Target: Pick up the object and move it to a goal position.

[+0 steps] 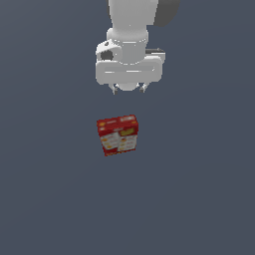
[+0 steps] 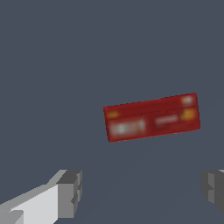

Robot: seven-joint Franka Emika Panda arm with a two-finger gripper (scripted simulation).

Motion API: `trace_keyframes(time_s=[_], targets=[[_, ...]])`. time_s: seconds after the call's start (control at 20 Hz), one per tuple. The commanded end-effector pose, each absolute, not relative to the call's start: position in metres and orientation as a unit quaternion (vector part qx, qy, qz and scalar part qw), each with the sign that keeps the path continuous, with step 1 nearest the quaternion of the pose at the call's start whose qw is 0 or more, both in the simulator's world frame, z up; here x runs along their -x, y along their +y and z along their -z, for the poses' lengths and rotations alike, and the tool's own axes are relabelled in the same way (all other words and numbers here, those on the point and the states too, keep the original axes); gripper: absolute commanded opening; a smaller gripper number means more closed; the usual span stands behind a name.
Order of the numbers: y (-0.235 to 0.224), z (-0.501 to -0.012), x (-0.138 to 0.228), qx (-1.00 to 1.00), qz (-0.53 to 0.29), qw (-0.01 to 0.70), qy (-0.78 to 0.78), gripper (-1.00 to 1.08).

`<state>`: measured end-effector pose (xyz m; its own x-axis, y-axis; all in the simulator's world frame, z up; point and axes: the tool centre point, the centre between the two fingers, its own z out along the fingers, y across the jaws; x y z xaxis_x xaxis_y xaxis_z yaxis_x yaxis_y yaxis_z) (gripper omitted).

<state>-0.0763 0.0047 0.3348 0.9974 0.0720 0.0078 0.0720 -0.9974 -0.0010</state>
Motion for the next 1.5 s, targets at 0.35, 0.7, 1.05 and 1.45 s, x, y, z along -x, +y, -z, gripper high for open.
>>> trace_keyframes(time_s=[0.35, 0.7, 1.05, 1.45], targets=[[0.002, -0.33, 0.074, 1.0, 0.004, 0.001, 0.004, 1.0], [-0.002, -0.321, 0.069, 0.998, 0.003, 0.002, 0.07, 1.0], [-0.007, -0.31, 0.063, 0.987, 0.002, 0.003, 0.162, 1.0], [-0.014, -0.295, 0.057, 0.963, 0.001, 0.004, 0.268, 1.0]])
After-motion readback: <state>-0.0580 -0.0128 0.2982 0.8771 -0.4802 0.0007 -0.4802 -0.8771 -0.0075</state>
